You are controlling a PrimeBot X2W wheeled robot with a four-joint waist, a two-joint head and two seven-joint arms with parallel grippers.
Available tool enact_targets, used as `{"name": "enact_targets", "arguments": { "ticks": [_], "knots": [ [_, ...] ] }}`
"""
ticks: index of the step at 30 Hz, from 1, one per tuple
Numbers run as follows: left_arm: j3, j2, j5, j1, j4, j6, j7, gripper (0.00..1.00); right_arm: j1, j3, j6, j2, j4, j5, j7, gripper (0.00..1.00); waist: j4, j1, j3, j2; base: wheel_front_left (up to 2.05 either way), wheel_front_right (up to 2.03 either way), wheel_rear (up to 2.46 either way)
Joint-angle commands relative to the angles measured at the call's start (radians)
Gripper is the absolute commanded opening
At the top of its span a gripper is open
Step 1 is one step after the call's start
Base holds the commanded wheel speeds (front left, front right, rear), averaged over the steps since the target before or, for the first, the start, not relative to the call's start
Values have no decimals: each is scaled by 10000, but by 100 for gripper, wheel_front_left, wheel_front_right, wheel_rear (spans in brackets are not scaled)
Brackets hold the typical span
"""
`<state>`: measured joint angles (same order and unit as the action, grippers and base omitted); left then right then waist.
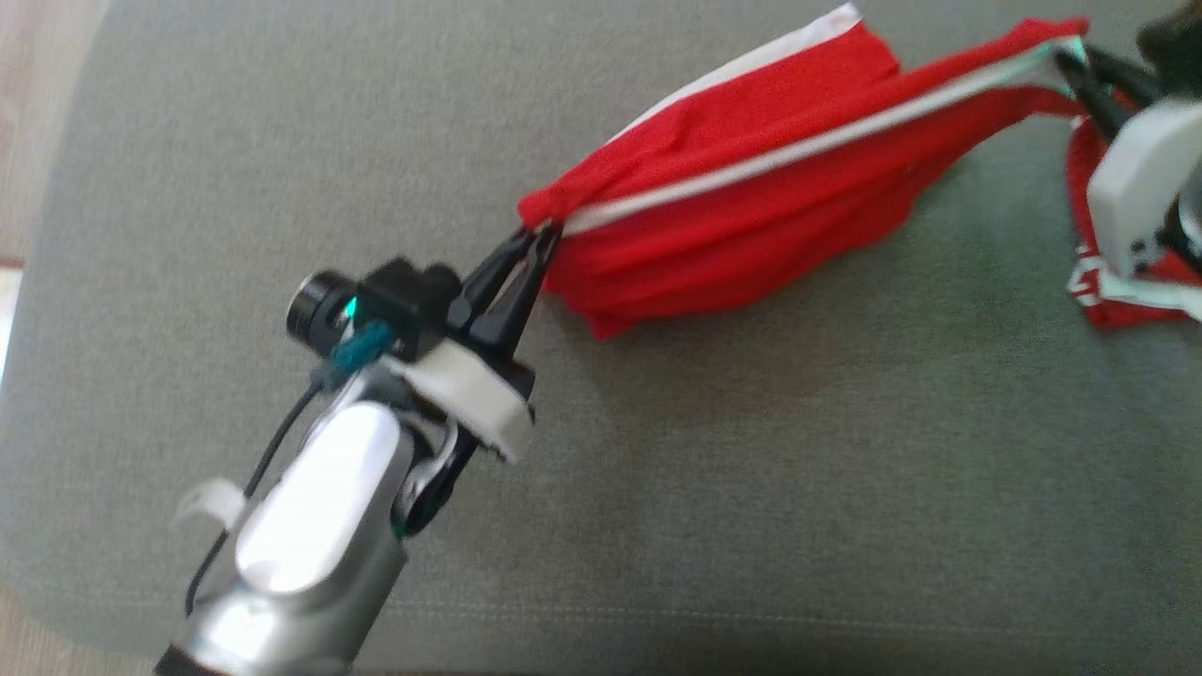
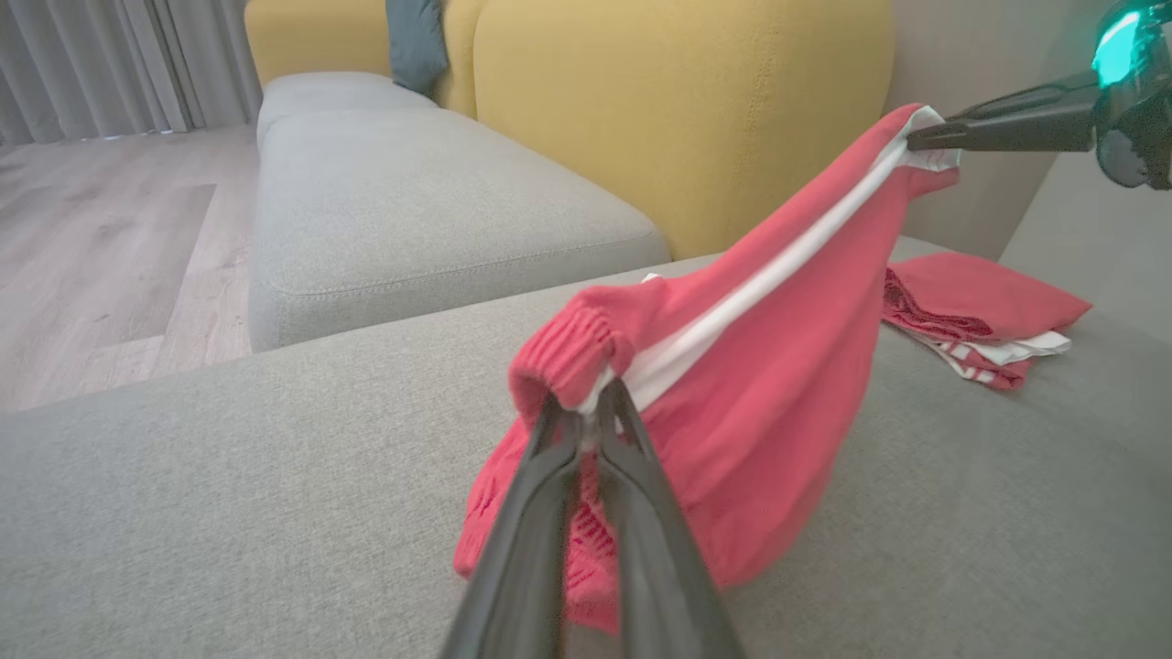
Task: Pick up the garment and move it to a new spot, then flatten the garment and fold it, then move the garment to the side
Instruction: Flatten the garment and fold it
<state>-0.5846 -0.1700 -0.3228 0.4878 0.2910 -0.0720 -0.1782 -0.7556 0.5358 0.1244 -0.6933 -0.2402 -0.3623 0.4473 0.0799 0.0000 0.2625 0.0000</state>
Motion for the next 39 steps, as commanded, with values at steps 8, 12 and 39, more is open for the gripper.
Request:
{"name": "enact_targets", "arguments": {
  "ticks": [8, 12, 39],
  "knots": [
    [162, 359, 113, 1550, 1250, -165, -455, 0, -1796, 1266, 63, 307, -1583, 109, -734, 0, 359, 0, 820, 0, 0, 0, 0],
    [188, 558, 110, 1984, 1879, -180, -639, 0, -2460, 1726, 63, 510, -2314, 76, -1114, 0, 433, 0, 1076, 0, 0, 0, 0],
    [312, 1101, 494, 2998, 3151, -268, -834, 100, -4534, 3632, 63, 1618, -5584, -244, -2834, 100, 619, 0, 1862, 0, 0, 0, 0]
  ]
}}
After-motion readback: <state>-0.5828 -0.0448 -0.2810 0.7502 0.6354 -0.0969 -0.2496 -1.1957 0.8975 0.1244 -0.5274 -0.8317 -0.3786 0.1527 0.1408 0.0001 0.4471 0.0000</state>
